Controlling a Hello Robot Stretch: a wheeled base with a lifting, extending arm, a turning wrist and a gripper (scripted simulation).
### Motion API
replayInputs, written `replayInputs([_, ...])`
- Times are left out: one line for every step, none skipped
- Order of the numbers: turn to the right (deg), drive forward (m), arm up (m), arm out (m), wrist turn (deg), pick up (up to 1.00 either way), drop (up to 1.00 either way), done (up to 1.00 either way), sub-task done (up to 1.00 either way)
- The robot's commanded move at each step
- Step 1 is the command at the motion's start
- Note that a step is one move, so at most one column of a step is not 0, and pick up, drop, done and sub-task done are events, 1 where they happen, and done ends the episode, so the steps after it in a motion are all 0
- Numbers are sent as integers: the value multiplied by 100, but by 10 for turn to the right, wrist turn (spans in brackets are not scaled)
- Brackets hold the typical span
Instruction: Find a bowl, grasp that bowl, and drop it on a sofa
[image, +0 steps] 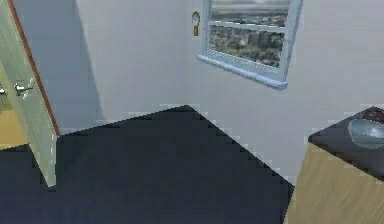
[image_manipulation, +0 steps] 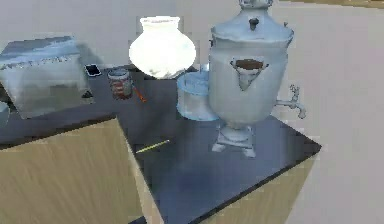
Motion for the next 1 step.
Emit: replayInputs([210, 0, 0, 0, 0, 0, 0, 0, 0])
